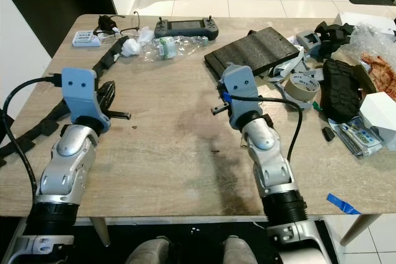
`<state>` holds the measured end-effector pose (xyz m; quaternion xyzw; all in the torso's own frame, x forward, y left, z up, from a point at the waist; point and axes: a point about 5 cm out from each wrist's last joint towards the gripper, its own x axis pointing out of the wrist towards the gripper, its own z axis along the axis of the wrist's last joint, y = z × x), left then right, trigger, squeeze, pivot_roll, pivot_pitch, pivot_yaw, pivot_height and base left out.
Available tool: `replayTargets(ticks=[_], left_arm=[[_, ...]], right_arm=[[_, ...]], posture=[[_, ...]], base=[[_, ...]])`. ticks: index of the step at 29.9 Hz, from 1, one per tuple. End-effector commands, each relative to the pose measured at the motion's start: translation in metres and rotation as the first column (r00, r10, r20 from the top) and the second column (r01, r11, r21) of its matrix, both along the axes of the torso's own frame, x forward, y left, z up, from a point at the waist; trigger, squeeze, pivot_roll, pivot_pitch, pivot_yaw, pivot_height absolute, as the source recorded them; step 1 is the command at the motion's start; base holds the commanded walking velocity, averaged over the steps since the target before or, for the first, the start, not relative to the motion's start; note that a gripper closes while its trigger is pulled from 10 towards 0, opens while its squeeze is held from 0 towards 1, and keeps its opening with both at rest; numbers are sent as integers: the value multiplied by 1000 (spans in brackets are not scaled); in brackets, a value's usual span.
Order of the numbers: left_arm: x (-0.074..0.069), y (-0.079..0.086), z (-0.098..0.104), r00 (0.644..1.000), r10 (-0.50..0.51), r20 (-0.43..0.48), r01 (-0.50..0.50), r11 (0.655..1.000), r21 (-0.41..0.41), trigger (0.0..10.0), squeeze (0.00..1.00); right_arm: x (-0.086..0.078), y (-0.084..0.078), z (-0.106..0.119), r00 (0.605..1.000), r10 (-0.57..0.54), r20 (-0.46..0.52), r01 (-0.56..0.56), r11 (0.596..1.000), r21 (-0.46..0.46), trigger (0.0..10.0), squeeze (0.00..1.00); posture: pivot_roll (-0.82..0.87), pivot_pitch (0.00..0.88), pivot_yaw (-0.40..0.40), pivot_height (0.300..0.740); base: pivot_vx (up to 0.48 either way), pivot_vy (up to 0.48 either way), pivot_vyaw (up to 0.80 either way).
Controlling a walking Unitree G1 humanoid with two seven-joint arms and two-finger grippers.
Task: Picking trash to rubbish bin
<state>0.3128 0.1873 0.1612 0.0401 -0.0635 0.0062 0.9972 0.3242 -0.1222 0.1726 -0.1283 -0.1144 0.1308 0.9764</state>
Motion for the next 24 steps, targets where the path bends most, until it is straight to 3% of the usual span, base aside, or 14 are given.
replayTargets(ticks=[1,5,12,24], left_arm=[[-3,-2,-4,1000,6,-13,-6,1000,-23,10000,0],[-4,-7,-4,1000,-3,-5,3,1000,-30,10000,0],[-5,-12,-6,1000,-11,-5,10,1000,-21,10000,0],[-6,-14,-7,1000,-19,-8,18,1000,-22,10000,0]], right_arm=[[-4,-1,-3,999,-33,25,34,998,-53,10000,0],[-6,-3,-1,996,-60,66,65,995,-79,10000,0],[-4,-14,-4,988,-145,49,145,989,3,10000,0],[-4,-13,-7,987,-155,40,154,988,25,10000,0]], posture=[[20,76,8,740],[18,75,2,740],[15,74,-8,740],[15,74,-11,740]], base=[[0,0,0],[0,0,0],[0,0,0],[0,0,0]])
